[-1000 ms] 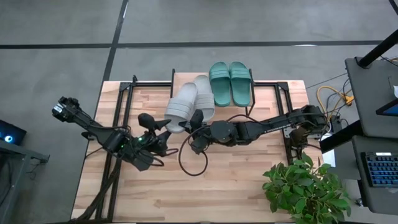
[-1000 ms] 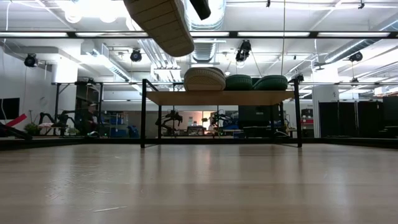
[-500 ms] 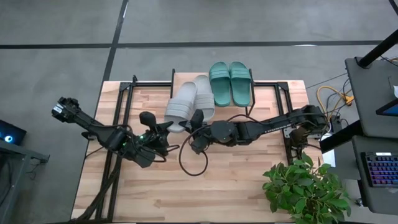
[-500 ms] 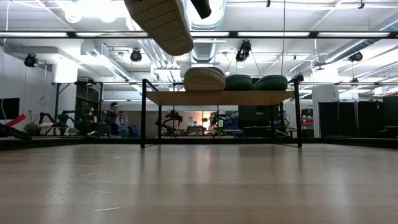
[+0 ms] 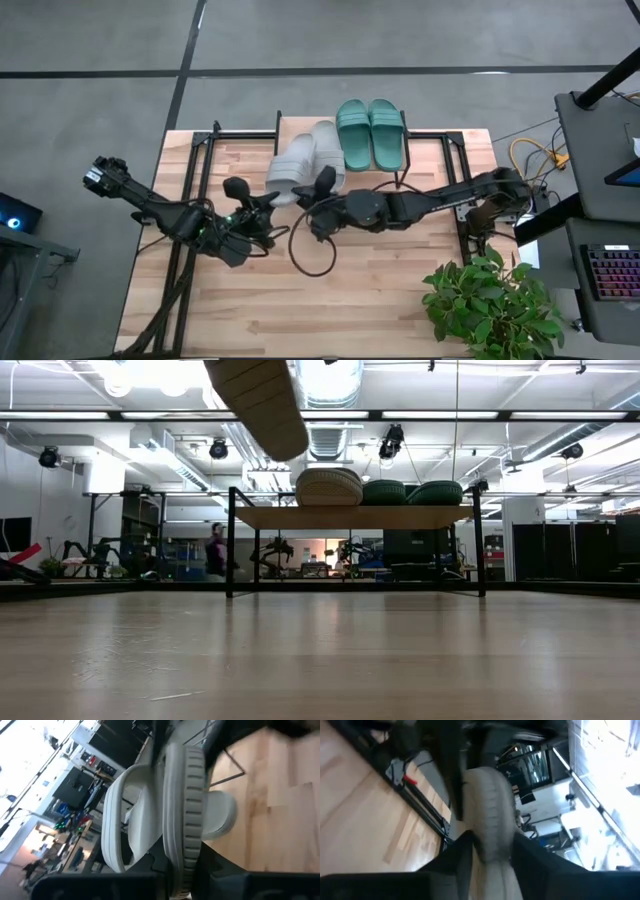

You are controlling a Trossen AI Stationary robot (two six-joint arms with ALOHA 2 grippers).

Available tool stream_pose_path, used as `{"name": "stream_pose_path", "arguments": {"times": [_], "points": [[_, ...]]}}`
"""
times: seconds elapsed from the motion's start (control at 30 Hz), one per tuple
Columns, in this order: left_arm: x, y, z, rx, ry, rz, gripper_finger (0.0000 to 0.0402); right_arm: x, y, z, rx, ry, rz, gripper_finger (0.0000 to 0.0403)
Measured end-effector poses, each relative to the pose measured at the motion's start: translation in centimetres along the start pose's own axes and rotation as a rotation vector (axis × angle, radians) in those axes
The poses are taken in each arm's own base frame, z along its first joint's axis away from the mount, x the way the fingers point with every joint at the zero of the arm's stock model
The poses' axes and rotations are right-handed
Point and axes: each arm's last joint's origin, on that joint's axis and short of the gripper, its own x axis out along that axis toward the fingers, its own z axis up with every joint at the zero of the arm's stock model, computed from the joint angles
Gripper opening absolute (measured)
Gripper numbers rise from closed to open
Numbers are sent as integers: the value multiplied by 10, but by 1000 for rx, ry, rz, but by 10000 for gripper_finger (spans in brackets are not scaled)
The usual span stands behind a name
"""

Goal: Pick and place slides into the shelf
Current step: Put the gray slide on the shelf

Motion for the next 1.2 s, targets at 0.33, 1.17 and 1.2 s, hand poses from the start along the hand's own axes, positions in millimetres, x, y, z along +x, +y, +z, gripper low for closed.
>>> {"name": "stream_pose_path", "arguments": {"times": [0.33, 1.17, 1.2], "points": [[1, 3, 0, -7, 18, 100, 13, -45, -52, -4, 183, -17, -49, 171], [49, -61, -9, 115, 149, 356, 12, -147, -132, -34, 546, -54, -157, 171], [51, -63, -9, 122, 155, 367, 12, -147, -131, -34, 546, -49, -152, 171]]}}
